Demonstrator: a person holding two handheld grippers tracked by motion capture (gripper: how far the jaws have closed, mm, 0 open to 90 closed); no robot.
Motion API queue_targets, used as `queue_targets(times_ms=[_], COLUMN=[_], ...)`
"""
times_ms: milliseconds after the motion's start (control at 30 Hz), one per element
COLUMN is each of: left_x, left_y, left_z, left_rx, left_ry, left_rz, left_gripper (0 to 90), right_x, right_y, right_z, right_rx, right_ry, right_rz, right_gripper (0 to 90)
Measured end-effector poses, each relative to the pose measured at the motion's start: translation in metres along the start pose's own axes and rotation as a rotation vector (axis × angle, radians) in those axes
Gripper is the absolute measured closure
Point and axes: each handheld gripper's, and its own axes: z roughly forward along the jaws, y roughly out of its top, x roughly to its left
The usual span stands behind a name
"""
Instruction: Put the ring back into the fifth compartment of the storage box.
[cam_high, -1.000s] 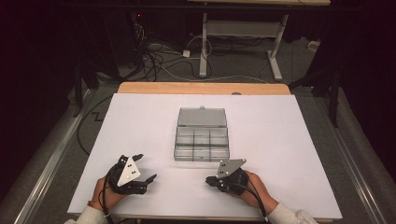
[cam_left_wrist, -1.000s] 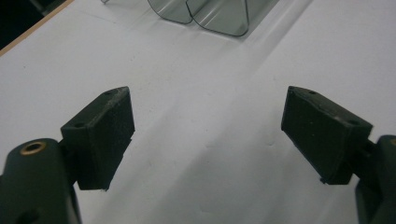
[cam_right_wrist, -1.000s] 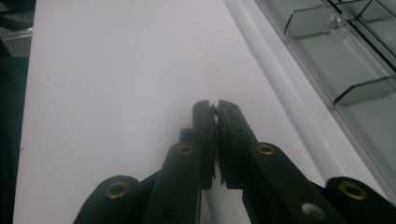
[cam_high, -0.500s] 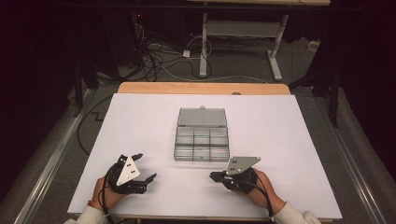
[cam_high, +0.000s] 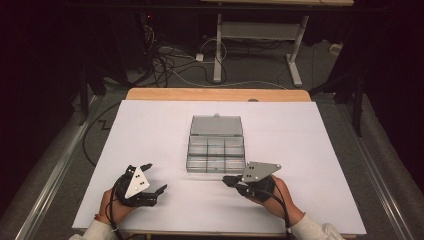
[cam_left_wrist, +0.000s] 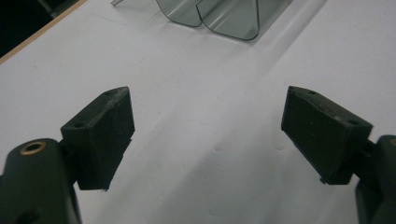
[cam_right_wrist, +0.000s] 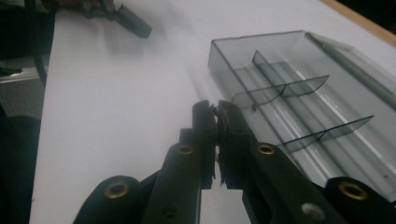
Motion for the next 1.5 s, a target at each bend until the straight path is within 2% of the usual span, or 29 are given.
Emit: queue_targets(times_ms=[300, 667, 933, 1200, 1500], left_x=[0.001, 0.001, 0.001, 0.001, 0.001], left_y=[0.000, 0.000, 0.000, 0.000, 0.000], left_z=[0.000, -0.002, -0.003, -0.002, -0.002], left_rx=[-0.003, -0.013, -0.010, -0.011, -0.008], left_ry=[-0.004, -0.006, -0.002, 0.000, -0.005], left_rz=[-0.001, 0.000, -0.001, -0.001, 0.000], left_gripper=[16.7, 16.8, 16.8, 16.8, 17.9], right_x=[-0.019, -0.042, -0.051, -0.054, -0.056], right_y=[0.017, 0.034, 0.032, 0.023, 0.012], right_z=[0.005, 0.031, 0.047, 0.058, 0.066], right_rx=[-0.036, -0.037, 0.011, 0.046, 0.052], right_ry=[-0.033, -0.058, -0.064, -0.067, -0.075], right_rz=[-0.002, 0.015, 0.043, 0.064, 0.096], right_gripper=[87.0, 87.0, 86.9, 86.6, 86.6])
